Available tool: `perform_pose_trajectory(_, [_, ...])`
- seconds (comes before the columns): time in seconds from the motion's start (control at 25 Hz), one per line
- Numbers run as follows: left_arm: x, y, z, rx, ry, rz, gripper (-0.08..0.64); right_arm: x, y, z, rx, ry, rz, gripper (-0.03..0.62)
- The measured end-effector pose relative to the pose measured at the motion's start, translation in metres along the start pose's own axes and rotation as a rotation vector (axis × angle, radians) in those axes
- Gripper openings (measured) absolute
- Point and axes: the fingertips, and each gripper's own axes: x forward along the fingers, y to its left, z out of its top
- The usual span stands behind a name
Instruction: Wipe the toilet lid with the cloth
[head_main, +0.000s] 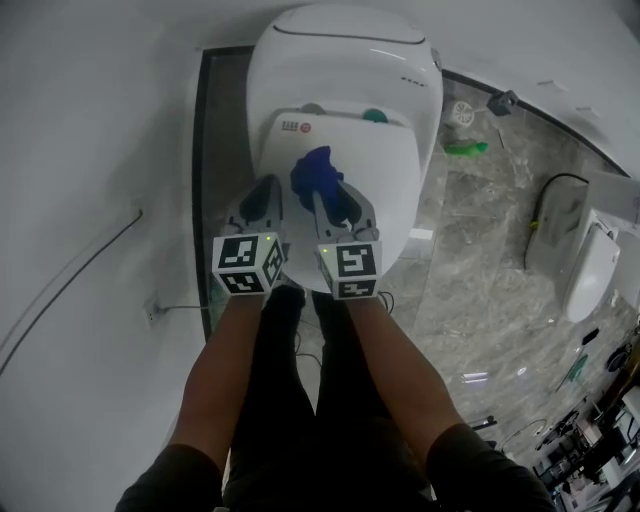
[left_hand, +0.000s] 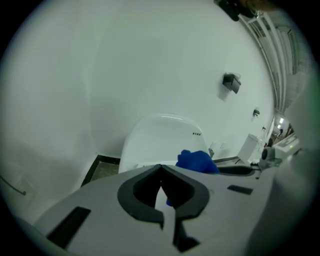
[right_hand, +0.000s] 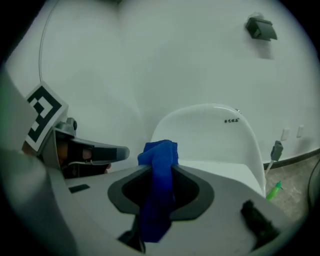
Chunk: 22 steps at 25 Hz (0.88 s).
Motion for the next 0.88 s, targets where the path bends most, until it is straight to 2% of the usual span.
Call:
perform_pose_trajectory(0.32, [0.031, 0.059, -0.012, 0.020, 0.088, 0.086, 0.011, 0.084, 0.007, 0.007, 0.058, 0.062, 0.014, 0.097])
perform_pose_trajectory(0.48, [0.040, 0.083, -0.027, -0.016, 0.140, 0.093, 0.012, 0.118, 0.017, 0.002, 0.011, 0.139, -0.015, 0.097])
perform_pose_trajectory(0.64, [0.052, 0.091, -0.036, -0.067, 0.172, 0.083, 0.012, 0.139, 0.008, -0.020, -0.072, 0.263, -0.069, 0.097])
perform_pose_trajectory(0.76, [0.058, 0.092, -0.035, -0.068, 0.172, 0.077, 0.012, 0.143, 0.007, -0.023, -0.148, 0.286, -0.074, 0.097])
perform_pose_trajectory(0.88, [0.064, 0.085, -0.034, -0.036, 0.176, 0.064, 0.012, 0.140, -0.005, -0.022, -0.127, 0.285, -0.098, 0.095])
